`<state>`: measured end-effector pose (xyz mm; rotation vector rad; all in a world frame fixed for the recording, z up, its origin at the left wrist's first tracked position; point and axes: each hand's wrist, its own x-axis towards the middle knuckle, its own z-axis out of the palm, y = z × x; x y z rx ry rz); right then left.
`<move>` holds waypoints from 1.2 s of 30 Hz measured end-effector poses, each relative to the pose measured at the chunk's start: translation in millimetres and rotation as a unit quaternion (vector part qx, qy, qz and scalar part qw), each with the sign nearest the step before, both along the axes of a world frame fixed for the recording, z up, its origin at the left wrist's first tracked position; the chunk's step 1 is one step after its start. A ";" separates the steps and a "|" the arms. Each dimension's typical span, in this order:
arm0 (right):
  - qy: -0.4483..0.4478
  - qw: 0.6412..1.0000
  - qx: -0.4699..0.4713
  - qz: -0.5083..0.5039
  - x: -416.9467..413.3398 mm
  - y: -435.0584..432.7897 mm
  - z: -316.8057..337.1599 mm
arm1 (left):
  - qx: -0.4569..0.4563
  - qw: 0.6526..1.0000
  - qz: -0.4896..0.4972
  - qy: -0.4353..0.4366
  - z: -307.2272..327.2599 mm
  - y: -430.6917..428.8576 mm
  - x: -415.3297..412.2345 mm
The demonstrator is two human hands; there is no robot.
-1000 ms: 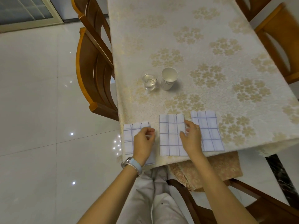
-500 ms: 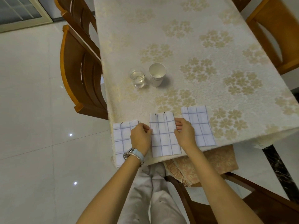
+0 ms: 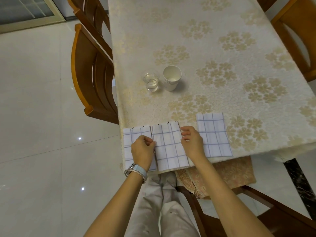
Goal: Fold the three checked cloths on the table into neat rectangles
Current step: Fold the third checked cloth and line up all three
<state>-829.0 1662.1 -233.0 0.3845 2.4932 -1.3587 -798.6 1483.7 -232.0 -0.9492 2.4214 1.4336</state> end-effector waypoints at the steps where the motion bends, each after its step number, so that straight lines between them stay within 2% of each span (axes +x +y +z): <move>1: 0.001 1.000 0.001 0.001 -1.1 0.1 -0.3 | 0.000 1.000 0.001 0.000 -0.3 -0.3 -0.3; 13: 0.003 1.000 -0.018 -0.006 -2.8 2.2 -1.4 | 0.002 1.000 0.004 0.014 -3.7 -3.4 -1.0; 16: 0.014 0.999 -0.032 -0.011 -4.0 7.7 4.2 | -0.006 0.999 0.007 0.052 2.6 0.4 -1.1; 23: 0.054 0.994 -0.026 -0.091 -8.4 48.1 17.7 | 0.063 0.989 -0.096 0.089 18.8 50.7 -18.6; 28: 0.035 0.986 -0.028 -0.163 -10.3 91.4 24.1 | 0.117 0.981 -0.140 0.061 17.7 95.4 -40.3; 36: -0.006 0.979 0.019 -0.201 -9.6 138.0 15.4 | 0.119 0.984 -0.132 0.000 1.8 137.6 -58.1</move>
